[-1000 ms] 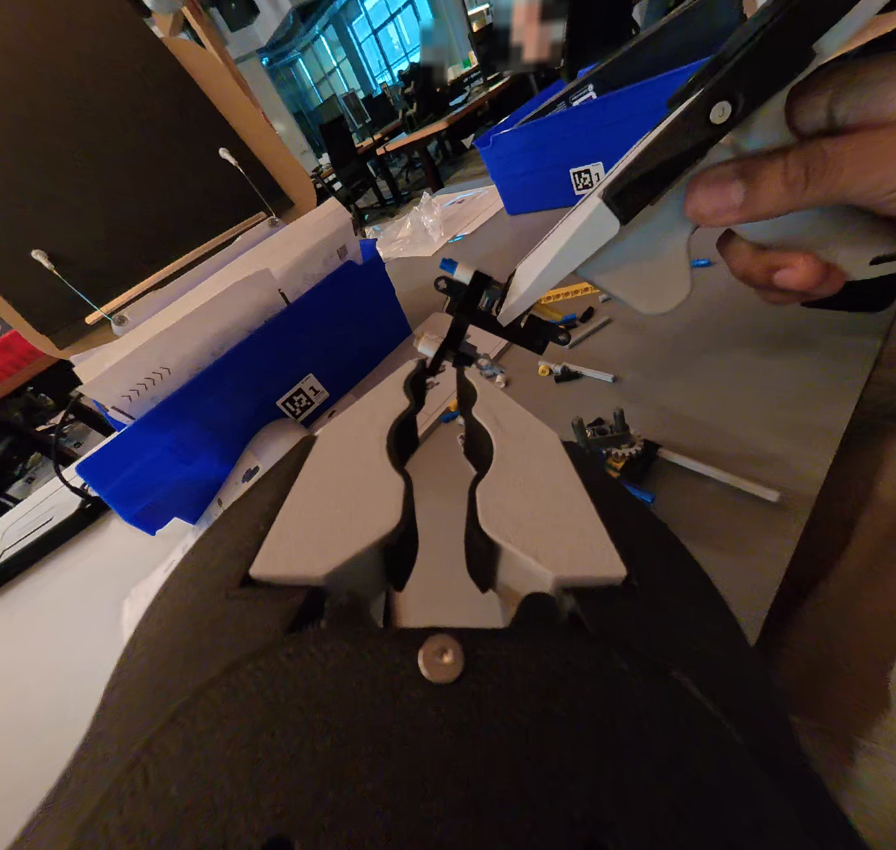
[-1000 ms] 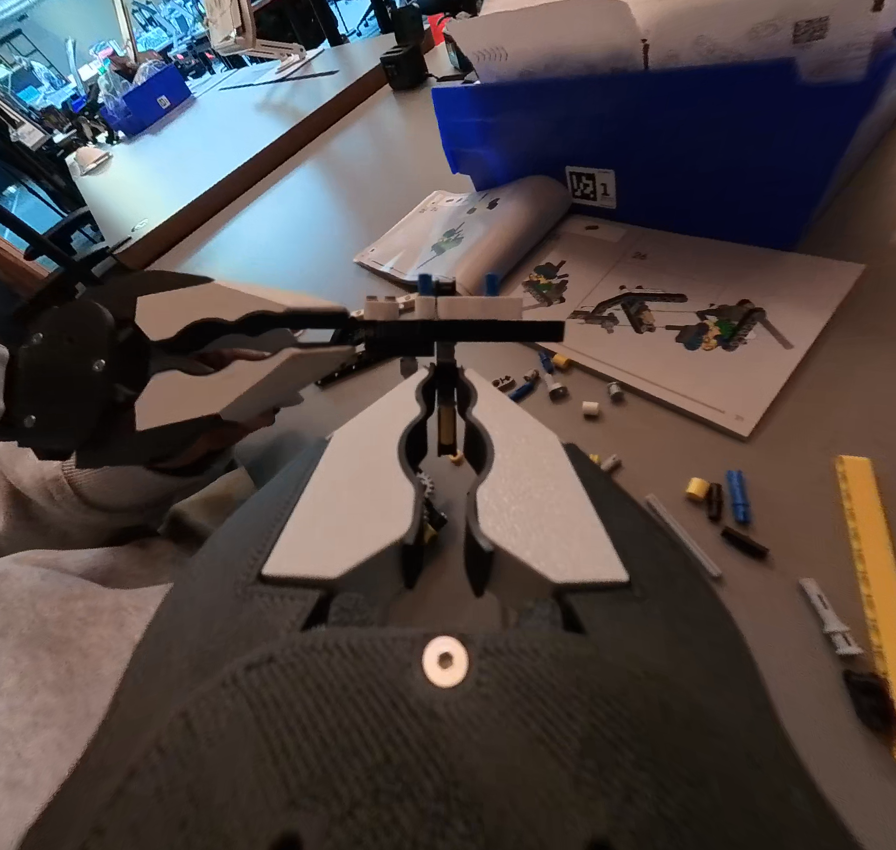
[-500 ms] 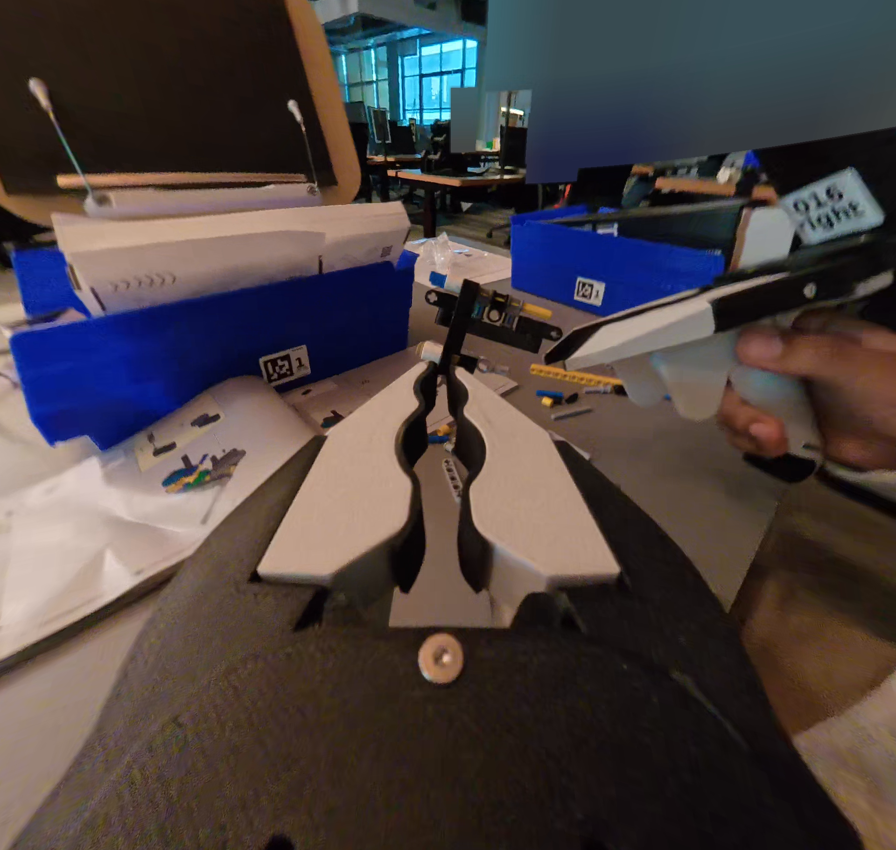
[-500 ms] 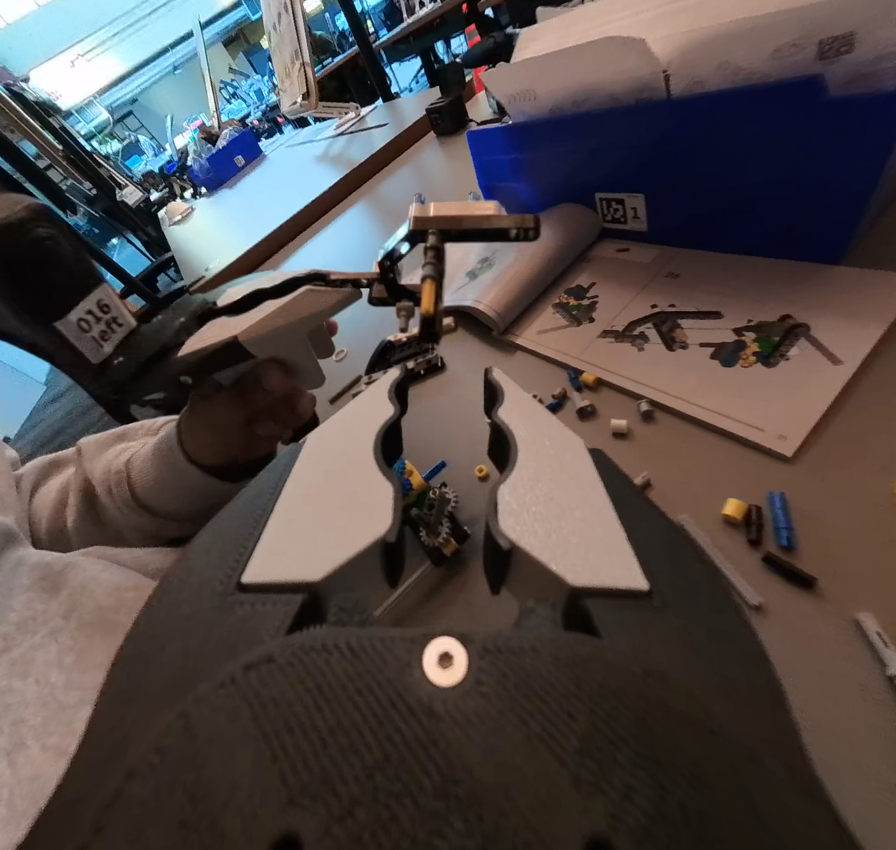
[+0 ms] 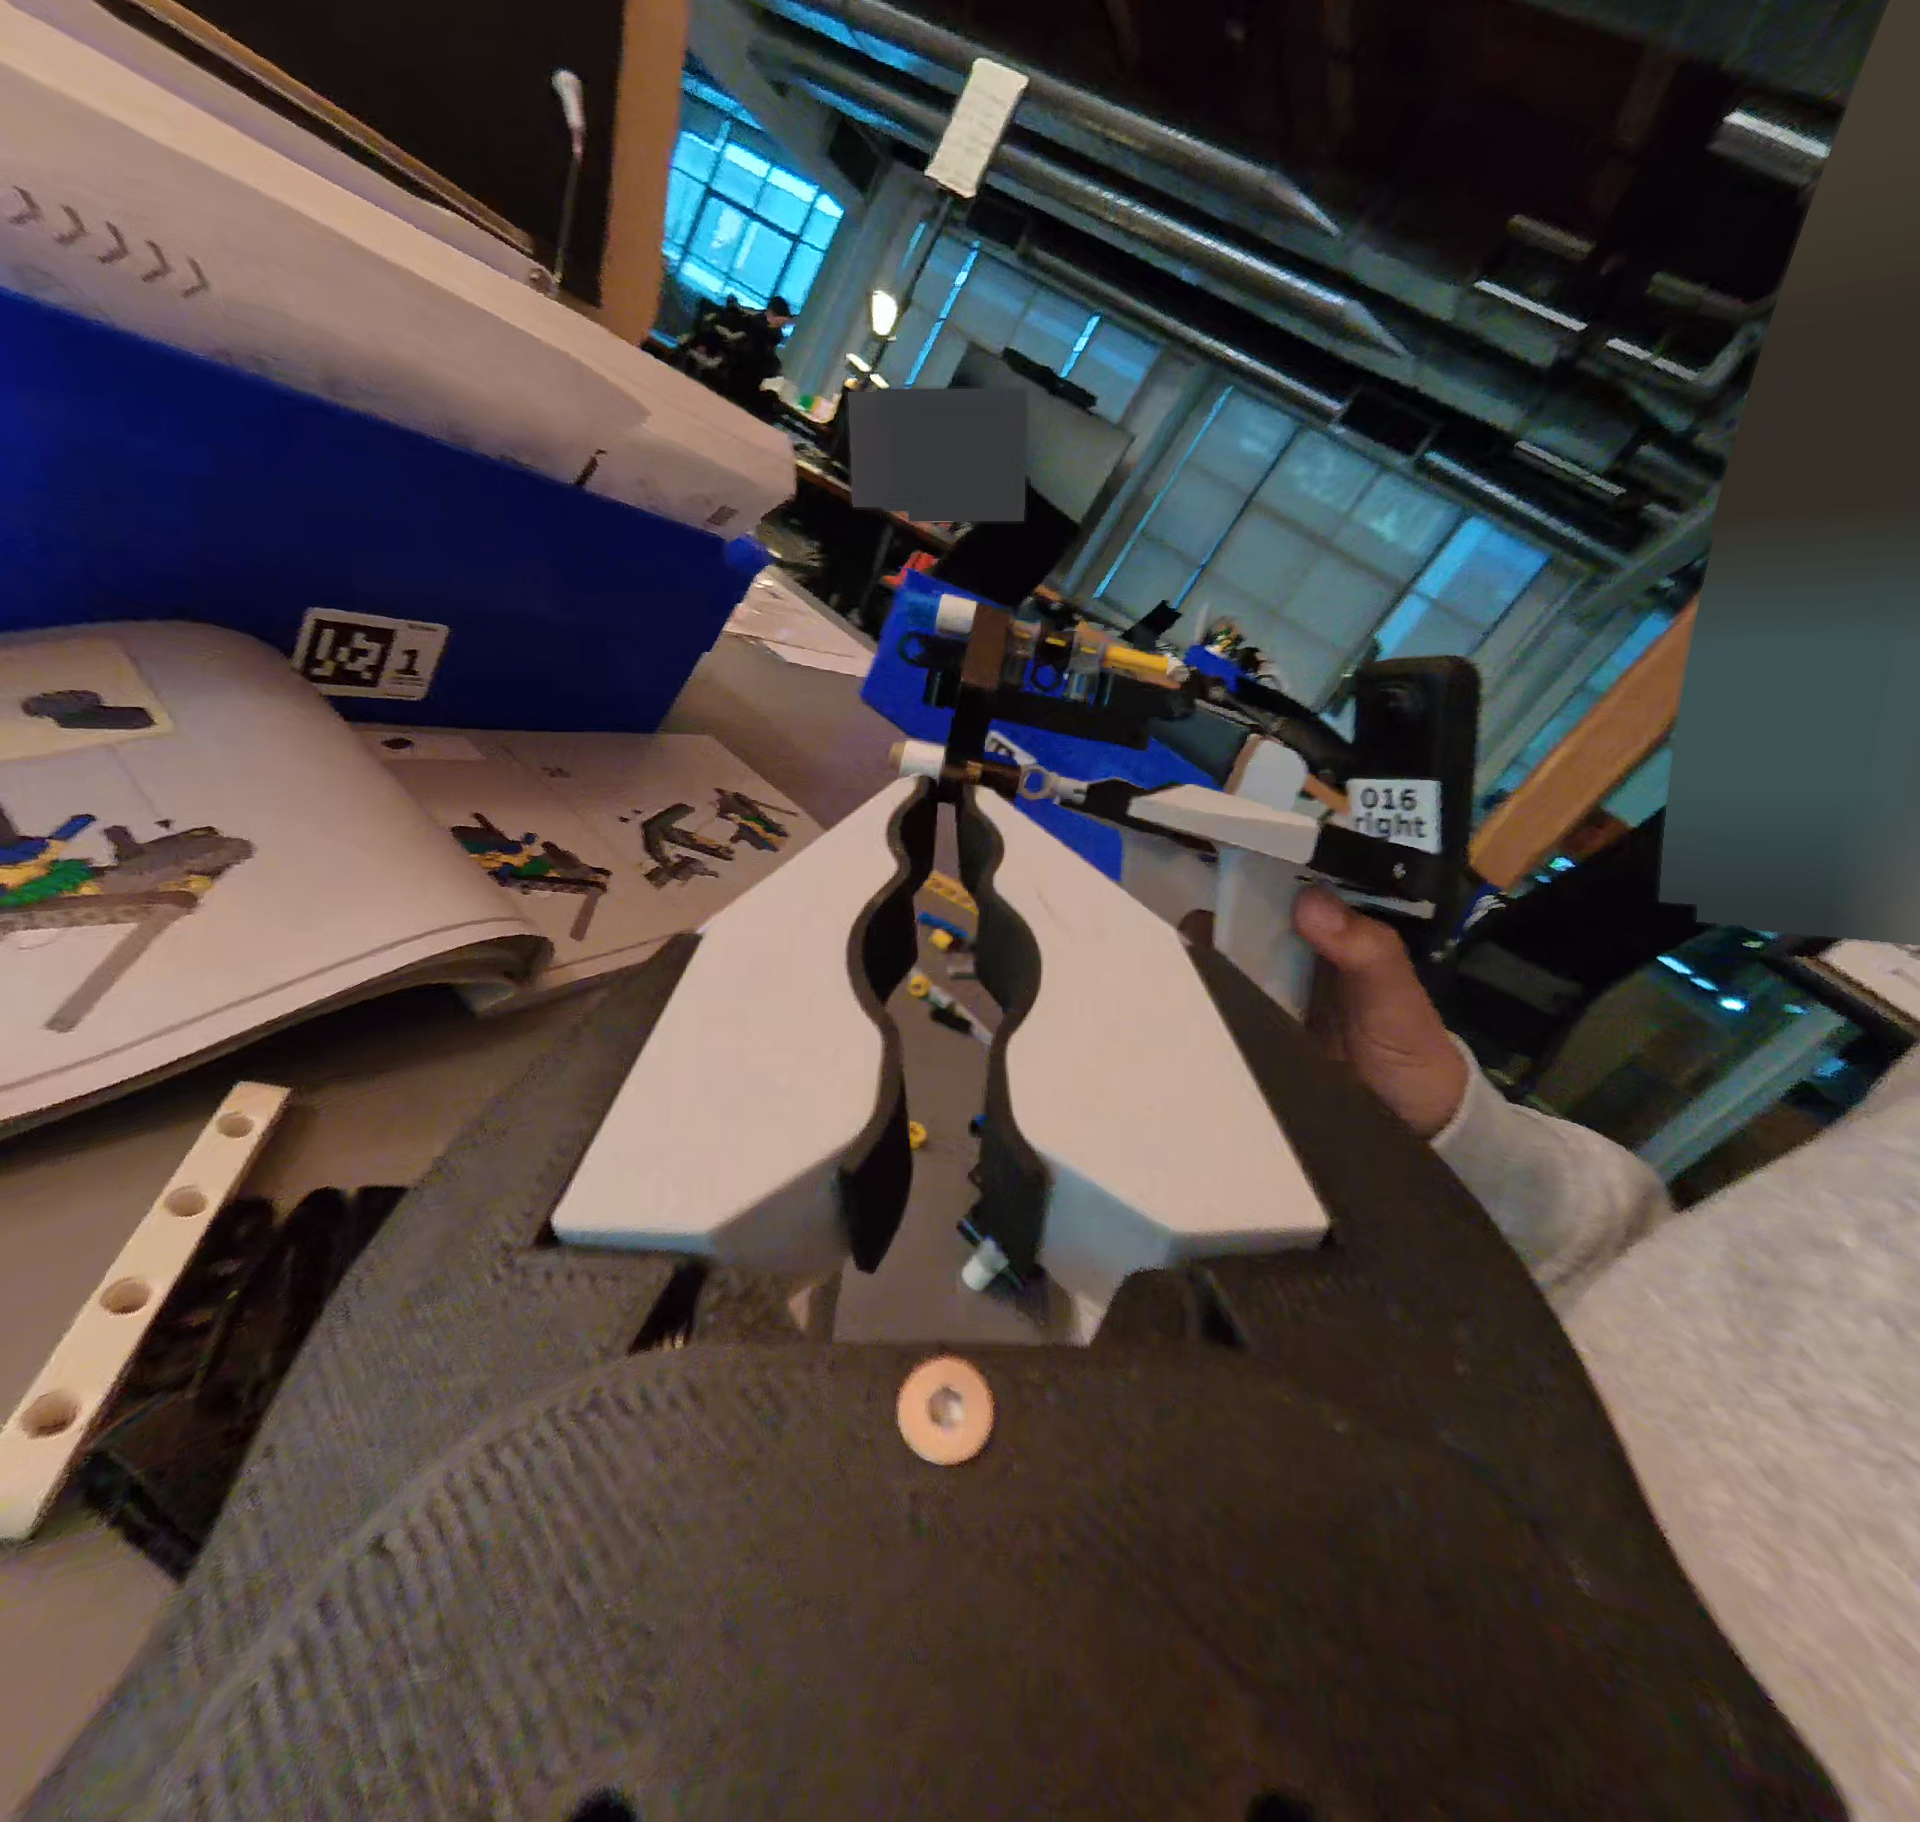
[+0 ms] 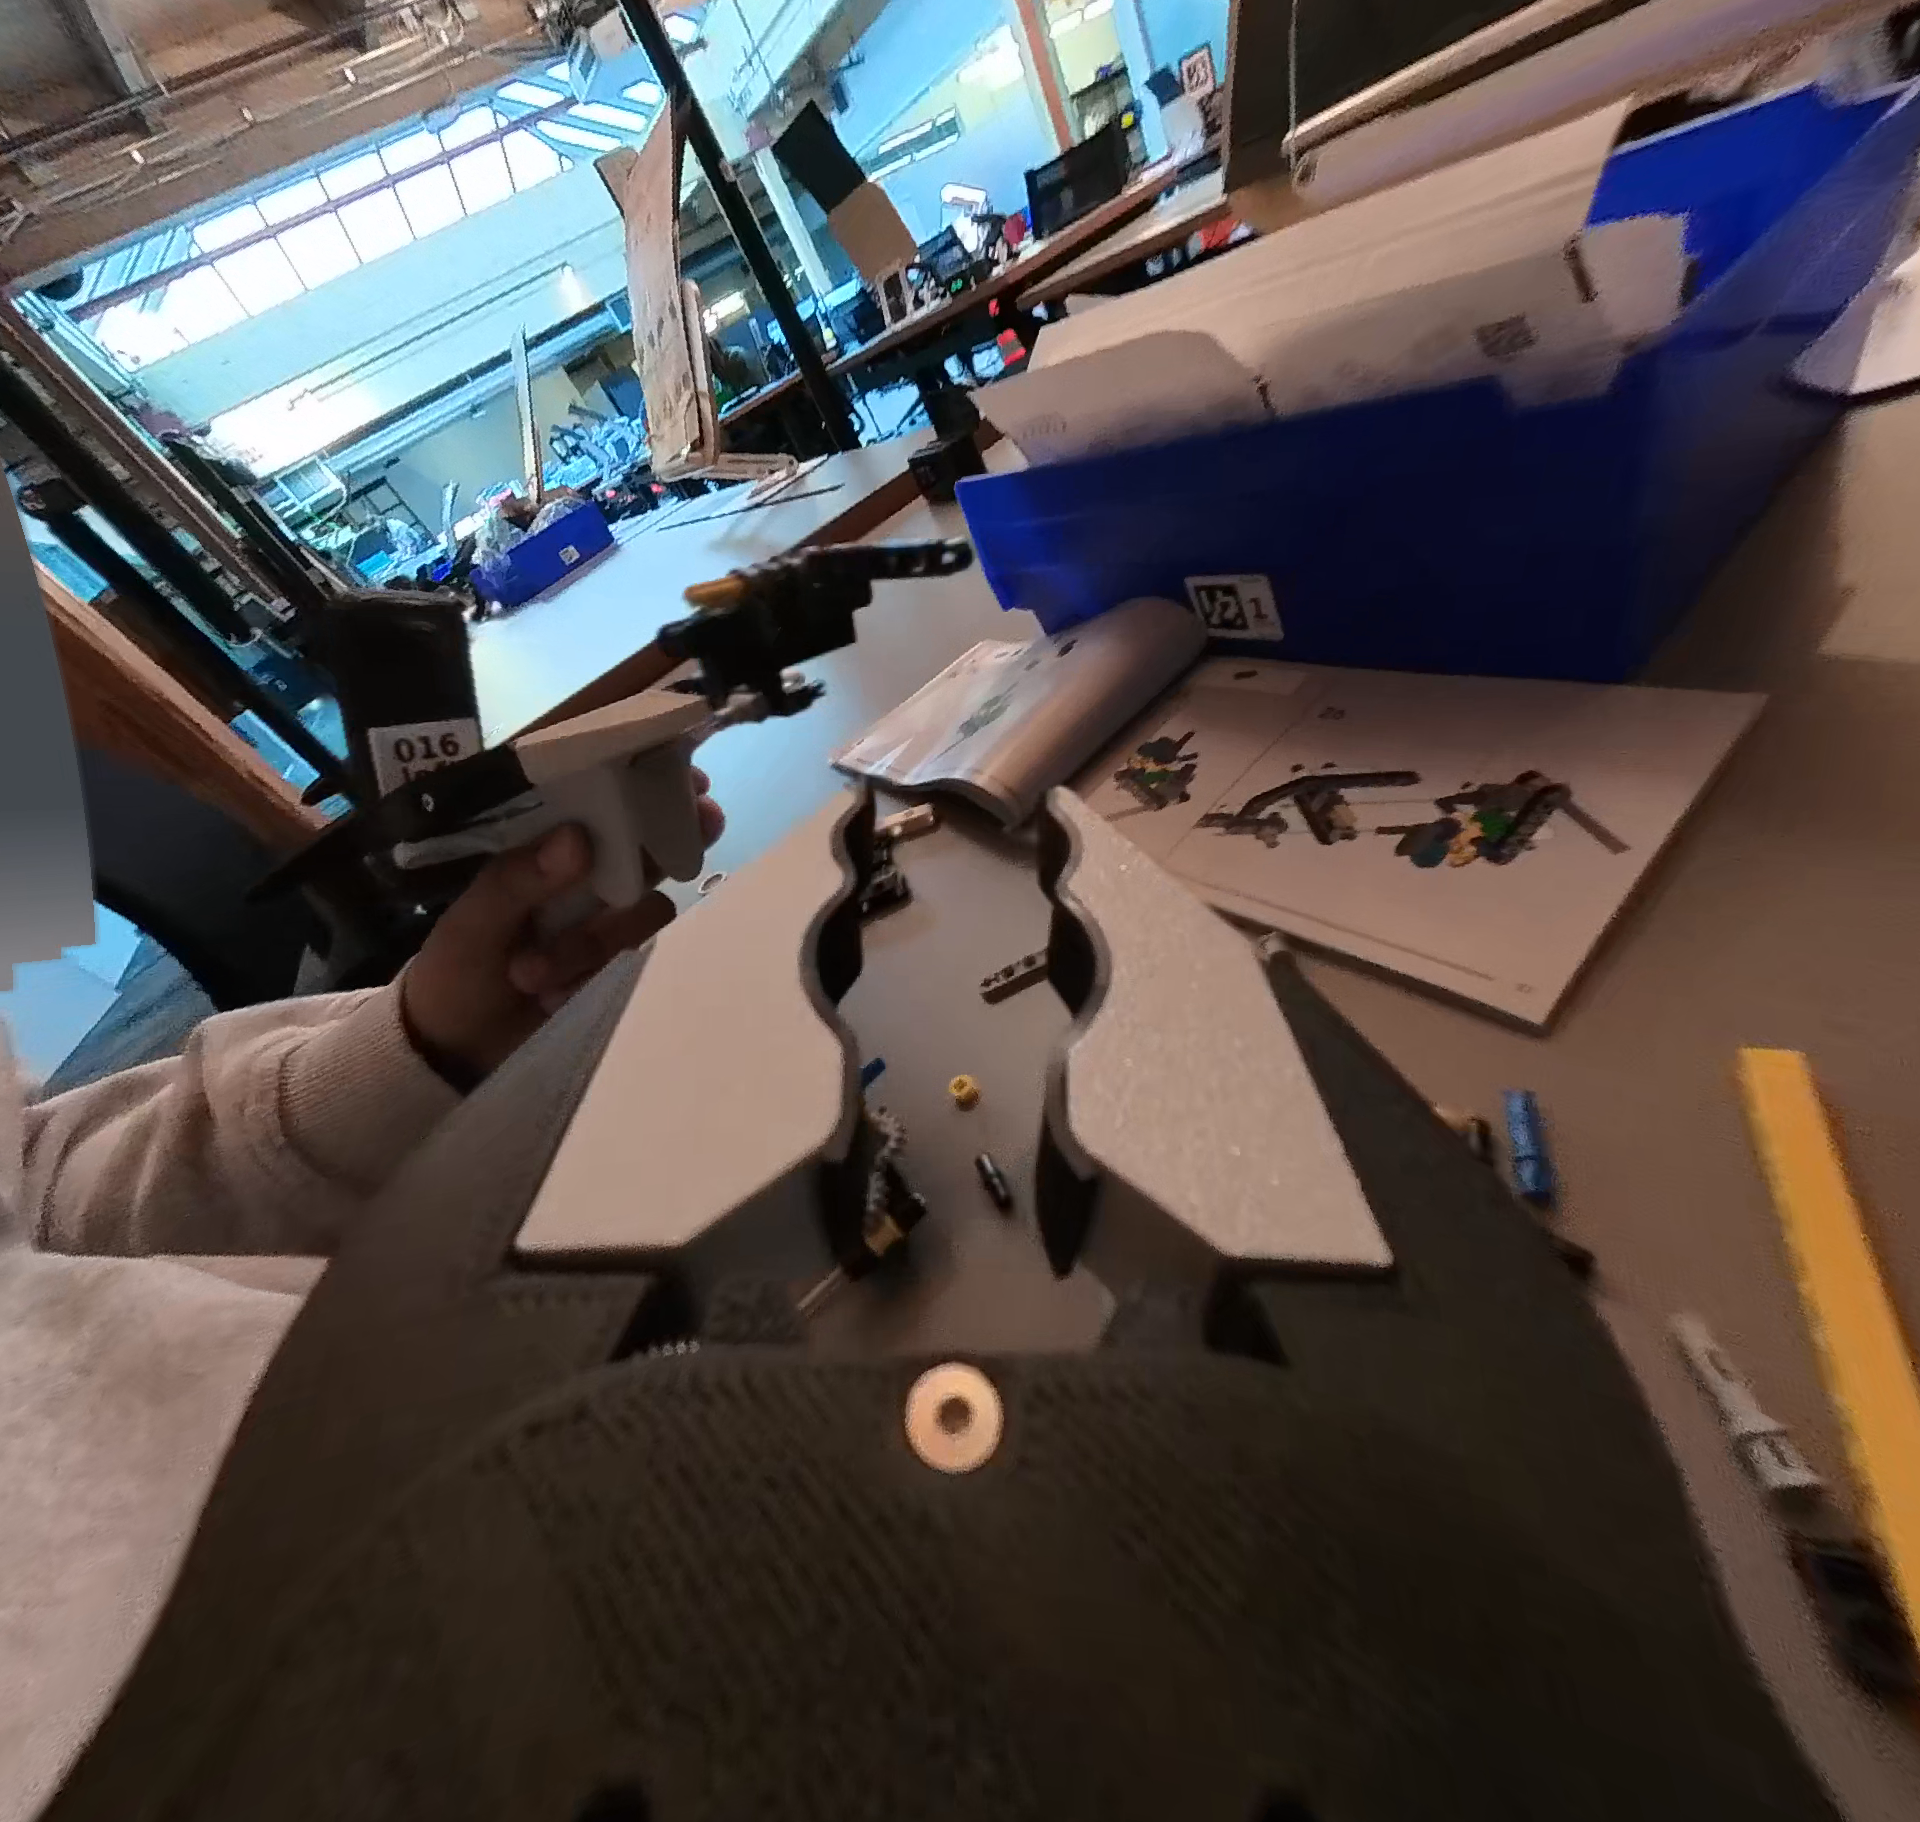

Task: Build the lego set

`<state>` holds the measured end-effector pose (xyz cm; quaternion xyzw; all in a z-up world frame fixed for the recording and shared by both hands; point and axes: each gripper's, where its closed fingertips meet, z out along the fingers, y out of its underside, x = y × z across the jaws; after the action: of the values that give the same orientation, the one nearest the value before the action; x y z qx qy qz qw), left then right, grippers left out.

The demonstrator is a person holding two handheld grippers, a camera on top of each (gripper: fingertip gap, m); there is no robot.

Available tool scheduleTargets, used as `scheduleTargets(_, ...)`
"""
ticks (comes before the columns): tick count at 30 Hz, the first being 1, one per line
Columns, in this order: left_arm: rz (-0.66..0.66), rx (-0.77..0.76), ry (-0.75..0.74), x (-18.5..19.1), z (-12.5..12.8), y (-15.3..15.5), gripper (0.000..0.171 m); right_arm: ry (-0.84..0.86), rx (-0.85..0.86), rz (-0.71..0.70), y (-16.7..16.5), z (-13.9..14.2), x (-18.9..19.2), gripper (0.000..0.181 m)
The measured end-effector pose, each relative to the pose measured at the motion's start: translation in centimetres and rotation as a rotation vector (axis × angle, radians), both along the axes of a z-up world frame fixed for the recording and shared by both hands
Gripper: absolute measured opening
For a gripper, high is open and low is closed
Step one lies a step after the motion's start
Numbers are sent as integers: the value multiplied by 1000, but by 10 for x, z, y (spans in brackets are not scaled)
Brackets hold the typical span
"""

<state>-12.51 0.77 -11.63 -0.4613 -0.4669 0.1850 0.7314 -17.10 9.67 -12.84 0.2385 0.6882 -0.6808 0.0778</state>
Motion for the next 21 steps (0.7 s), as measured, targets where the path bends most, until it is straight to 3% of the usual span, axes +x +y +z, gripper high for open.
scheduleTargets(7,-132,65,29,6,1,12,0,32,-68,-49,12,8,-10,27)
scheduleTargets(13,-243,26,7,10,-8,30,0,17,-60,-12,8,2,-6,25)
scheduleTargets(21,-255,57,-1,9,-9,29,0,1,-49,33,3,-4,-1,22)
